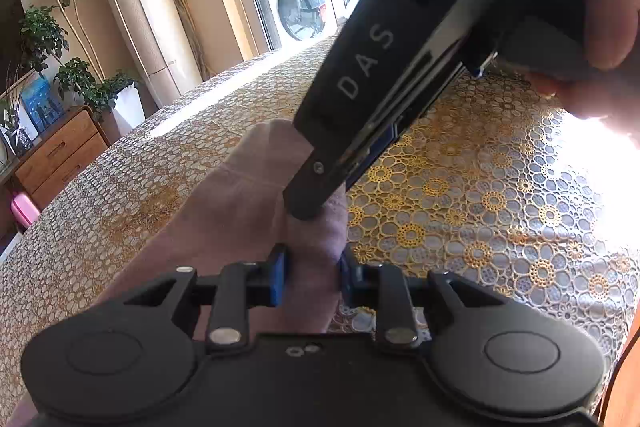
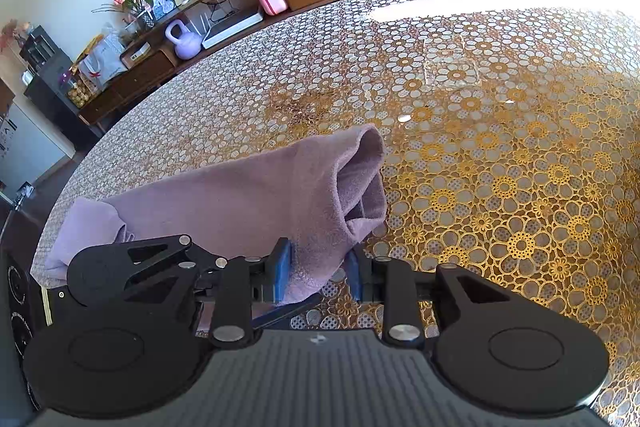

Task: Fold clothes
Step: 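Grasp the sweatshirt end with the right tool while the left tool grasps the other end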

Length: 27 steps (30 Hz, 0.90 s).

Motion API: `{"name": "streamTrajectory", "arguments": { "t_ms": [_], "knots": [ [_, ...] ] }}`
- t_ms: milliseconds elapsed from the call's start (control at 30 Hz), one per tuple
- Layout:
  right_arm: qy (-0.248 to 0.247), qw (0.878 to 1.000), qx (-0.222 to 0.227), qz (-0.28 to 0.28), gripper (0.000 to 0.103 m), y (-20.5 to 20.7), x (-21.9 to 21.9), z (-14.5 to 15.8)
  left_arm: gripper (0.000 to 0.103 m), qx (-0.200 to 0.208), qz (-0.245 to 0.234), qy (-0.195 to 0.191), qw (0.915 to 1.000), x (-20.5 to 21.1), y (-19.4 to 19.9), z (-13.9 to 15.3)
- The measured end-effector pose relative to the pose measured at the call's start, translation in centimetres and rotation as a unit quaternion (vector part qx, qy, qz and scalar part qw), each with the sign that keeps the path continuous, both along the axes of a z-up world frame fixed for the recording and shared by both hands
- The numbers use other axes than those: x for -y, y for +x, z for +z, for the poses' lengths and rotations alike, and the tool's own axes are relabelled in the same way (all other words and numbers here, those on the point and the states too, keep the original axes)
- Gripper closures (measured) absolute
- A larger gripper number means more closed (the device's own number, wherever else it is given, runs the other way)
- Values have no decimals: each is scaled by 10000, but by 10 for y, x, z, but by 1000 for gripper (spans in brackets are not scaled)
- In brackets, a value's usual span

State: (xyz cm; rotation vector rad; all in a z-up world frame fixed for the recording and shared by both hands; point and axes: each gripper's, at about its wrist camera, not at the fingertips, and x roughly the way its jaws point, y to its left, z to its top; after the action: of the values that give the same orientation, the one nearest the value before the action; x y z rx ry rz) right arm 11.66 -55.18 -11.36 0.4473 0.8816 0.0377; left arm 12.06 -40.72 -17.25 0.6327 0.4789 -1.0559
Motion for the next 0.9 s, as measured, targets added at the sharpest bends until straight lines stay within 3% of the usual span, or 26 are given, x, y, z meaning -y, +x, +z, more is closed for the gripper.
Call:
{"name": "streamTrajectory", "arguments": {
  "t_ms": [67, 100, 133, 167, 200, 467, 733, 833, 900],
  "knots": [
    [-9, 10000, 19, -49, 74, -1, 1, 1, 0, -93, 70, -97, 9999, -3, 4, 2],
    [30, 9998, 3, -177, 68, -3, 3, 1, 0, -153, 125, -159, 9997, -5, 6, 4],
    [72, 9994, -34, -326, 57, -4, 5, 2, 0, -213, 180, -222, 9994, -7, 8, 5],
    [136, 9984, -131, -539, 30, -6, 8, 3, 0, -273, 235, -284, 9989, -9, 10, 7],
    [246, 9969, -171, -722, 23, -7, 13, 4, 0, -333, 290, -347, 9984, -11, 13, 9],
    [1457, 9811, -62, -1271, 23, 1, 31, -13, 0, -614, 507, -772, 9938, -24, 22, 25],
    [1667, 9742, -241, -1500, 23, 36, 21, -28, 0, -610, 436, -770, 9942, -24, 16, 21],
    [1705, 9710, -352, -1637, 38, 43, 24, -34, 0, -630, 415, -786, 9940, -25, 16, 18],
    [1706, 9700, -410, -1684, 55, 45, 27, -38, 0, -653, 414, -796, 9938, -26, 16, 16]
  ]
}}
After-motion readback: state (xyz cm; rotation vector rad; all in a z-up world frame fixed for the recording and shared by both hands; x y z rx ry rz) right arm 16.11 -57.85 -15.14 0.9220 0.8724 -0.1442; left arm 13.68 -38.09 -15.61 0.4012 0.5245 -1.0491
